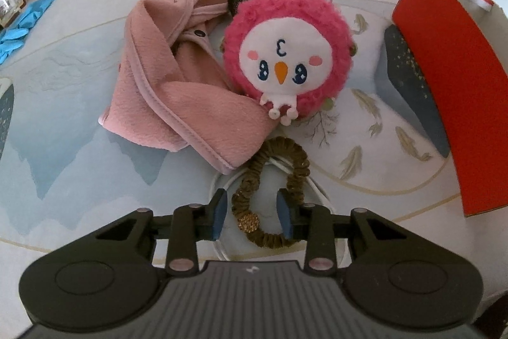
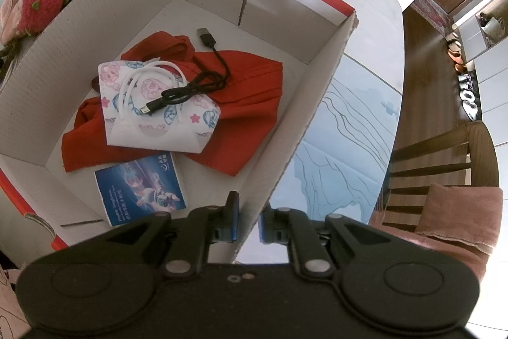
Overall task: Organize objects
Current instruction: 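Close the left gripper on the brown braided cord and lift it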
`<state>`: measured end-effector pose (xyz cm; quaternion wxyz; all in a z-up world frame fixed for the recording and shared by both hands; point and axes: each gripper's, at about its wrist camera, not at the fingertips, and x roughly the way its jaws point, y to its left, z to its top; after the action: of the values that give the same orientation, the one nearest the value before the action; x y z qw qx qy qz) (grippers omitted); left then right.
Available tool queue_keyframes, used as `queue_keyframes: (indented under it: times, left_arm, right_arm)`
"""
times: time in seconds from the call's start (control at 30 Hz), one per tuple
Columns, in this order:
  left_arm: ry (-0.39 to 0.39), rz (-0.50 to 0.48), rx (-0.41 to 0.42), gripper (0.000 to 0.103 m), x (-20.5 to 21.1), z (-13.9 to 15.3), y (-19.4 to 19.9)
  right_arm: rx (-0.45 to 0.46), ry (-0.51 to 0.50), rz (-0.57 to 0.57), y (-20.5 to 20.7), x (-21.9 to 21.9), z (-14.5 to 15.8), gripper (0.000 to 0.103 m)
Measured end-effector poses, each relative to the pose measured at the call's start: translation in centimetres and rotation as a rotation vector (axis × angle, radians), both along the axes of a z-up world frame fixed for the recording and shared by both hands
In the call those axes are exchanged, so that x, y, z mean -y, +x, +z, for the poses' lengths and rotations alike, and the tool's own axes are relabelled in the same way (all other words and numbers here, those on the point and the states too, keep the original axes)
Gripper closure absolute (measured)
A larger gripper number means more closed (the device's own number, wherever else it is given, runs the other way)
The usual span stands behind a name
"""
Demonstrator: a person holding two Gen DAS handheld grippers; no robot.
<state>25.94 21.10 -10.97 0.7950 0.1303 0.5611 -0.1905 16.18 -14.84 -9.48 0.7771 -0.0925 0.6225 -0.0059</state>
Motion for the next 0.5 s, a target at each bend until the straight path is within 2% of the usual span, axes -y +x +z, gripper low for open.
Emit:
queue_keyframes:
  times: [0.1,0.17,0.23,0.3,0.4,0.5]
  left_arm:
    - [0.007,-0.005,0.000,0.070,0.3,-0.3,0.2]
    - [0.009,-0.008,-0.001,0.074,0.5,-0.4,0.2]
    - [0.008,-0.008,-0.003,0.088,0.6,-0.4,0.1]
    - [0.016,-0.004,-0.003,0.093,0.7,-0.4,0.1]
    - [0.023,-0.010,0.010,0.095,0.7,0.4,-0.3]
    - [-0.009,-0.018,0.031,0.095,0.8,2.0,-0.7]
  right_arm:
    - [0.000,0.000,-0.001,0.0,0.0,0.0,0.092]
    - [0.000,0.000,0.000,0.0,0.0,0.0,0.092]
    - [0.000,0.000,0.001,0.0,0.0,0.0,0.092]
    - [0.000,0.000,0.000,0.0,0.0,0.0,0.092]
    - [0.001,0.001,-0.001,0.0,0.0,0.0,0.092]
    - [0.002,0.002,-0.002,0.0,0.1,0.0,0.092]
